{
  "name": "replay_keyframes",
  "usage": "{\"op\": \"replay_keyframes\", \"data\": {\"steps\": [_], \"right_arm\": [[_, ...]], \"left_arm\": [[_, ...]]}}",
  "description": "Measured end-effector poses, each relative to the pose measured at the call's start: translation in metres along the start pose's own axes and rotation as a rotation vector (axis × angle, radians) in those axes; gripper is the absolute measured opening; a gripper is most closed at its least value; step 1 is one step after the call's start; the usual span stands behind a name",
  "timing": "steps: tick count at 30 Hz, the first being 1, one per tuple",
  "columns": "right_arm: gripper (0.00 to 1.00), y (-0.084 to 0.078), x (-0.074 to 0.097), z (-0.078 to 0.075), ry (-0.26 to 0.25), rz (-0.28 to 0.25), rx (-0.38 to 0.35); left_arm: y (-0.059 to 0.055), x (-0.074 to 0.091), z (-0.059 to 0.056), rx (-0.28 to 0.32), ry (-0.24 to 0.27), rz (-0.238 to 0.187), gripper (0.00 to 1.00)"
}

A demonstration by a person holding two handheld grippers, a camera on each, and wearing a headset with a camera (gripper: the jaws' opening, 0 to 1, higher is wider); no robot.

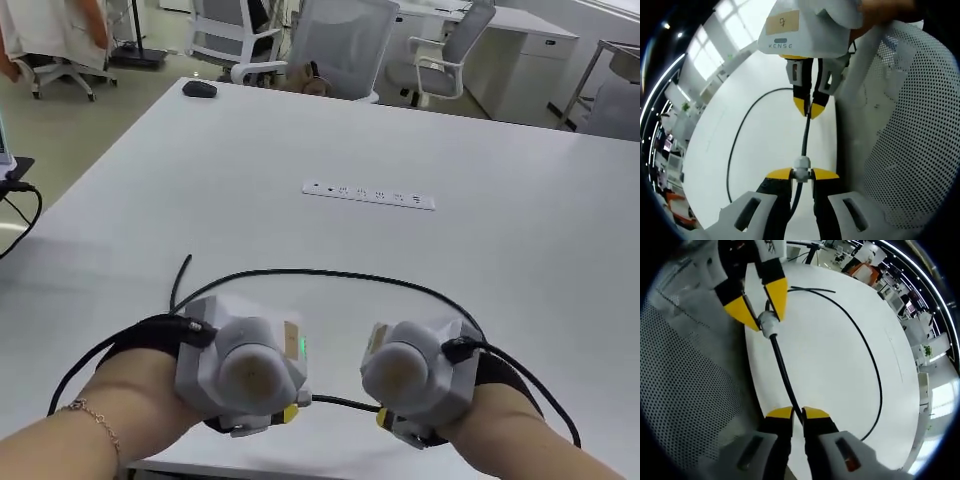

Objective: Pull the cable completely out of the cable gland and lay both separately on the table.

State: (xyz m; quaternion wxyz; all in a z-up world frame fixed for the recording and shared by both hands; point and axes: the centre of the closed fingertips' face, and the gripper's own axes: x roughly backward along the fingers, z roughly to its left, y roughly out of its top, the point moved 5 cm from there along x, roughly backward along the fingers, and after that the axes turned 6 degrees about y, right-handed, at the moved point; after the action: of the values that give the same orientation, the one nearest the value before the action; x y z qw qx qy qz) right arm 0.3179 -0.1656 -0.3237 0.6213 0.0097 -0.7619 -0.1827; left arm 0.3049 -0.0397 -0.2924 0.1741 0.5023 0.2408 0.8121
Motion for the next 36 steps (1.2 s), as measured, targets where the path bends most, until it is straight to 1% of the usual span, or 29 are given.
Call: {"op": "replay_keyframes", "data": {"steps": [2,4,6,7,9,10,12,16,17,19,22,25,27,31,33,34,36], "right_arm": [[0.06,-0.002,0.001,0.000,0.001,0.009,-0.013],[0.06,-0.003,0.000,0.001,0.012,0.010,-0.019],[0.06,-0.001,-0.001,0.005,0.026,0.011,0.013],[0.08,0.002,-0.001,0.007,0.032,0.002,0.028],[0.13,0.010,-0.002,0.011,0.053,-0.040,0.038],[0.16,0.016,-0.002,0.014,0.072,-0.077,0.049],[0.19,0.027,0.000,0.018,0.092,-0.137,0.076],[0.19,0.043,0.006,0.024,0.115,-0.238,0.102],[0.19,0.046,0.008,0.025,0.120,-0.256,0.110],[0.17,0.049,0.009,0.027,0.128,-0.274,0.119],[0.13,0.050,0.008,0.027,0.122,-0.275,0.134],[0.04,0.047,0.008,0.024,0.109,-0.262,0.138],[0.04,0.047,0.007,0.023,0.116,-0.265,0.111],[0.04,0.046,0.007,0.023,0.108,-0.262,0.103],[0.04,0.042,0.006,0.021,0.097,-0.234,0.102],[0.04,0.038,0.004,0.020,0.089,-0.211,0.103],[0.04,0.035,0.003,0.018,0.083,-0.190,0.095]], "left_arm": [[0.000,0.000,0.000,0.000,0.000,0.002,0.16],[0.000,0.000,0.000,-0.001,-0.001,0.002,0.16],[0.000,0.000,-0.001,-0.002,-0.004,0.007,0.16],[-0.001,0.000,-0.001,-0.002,-0.006,0.008,0.16],[-0.001,-0.001,-0.002,-0.005,-0.007,0.010,0.16],[-0.001,-0.001,-0.002,-0.005,-0.008,0.010,0.16],[-0.001,0.000,-0.002,-0.006,-0.007,0.009,0.16],[-0.001,0.000,-0.001,-0.007,-0.005,0.006,0.16],[-0.001,-0.001,-0.001,-0.008,-0.006,0.006,0.16],[0.000,0.000,-0.002,-0.012,-0.007,0.005,0.16],[0.000,-0.001,-0.003,-0.017,-0.013,0.003,0.16],[0.001,-0.002,-0.006,-0.020,-0.026,0.000,0.16],[0.002,-0.002,-0.005,-0.020,-0.023,-0.002,0.16],[0.002,-0.002,-0.004,-0.012,-0.021,-0.009,0.16],[0.000,-0.002,-0.003,-0.020,-0.017,0.003,0.16],[0.000,-0.002,-0.003,-0.016,-0.017,0.007,0.16],[0.000,-0.002,-0.003,-0.011,-0.016,0.005,0.16]]}}
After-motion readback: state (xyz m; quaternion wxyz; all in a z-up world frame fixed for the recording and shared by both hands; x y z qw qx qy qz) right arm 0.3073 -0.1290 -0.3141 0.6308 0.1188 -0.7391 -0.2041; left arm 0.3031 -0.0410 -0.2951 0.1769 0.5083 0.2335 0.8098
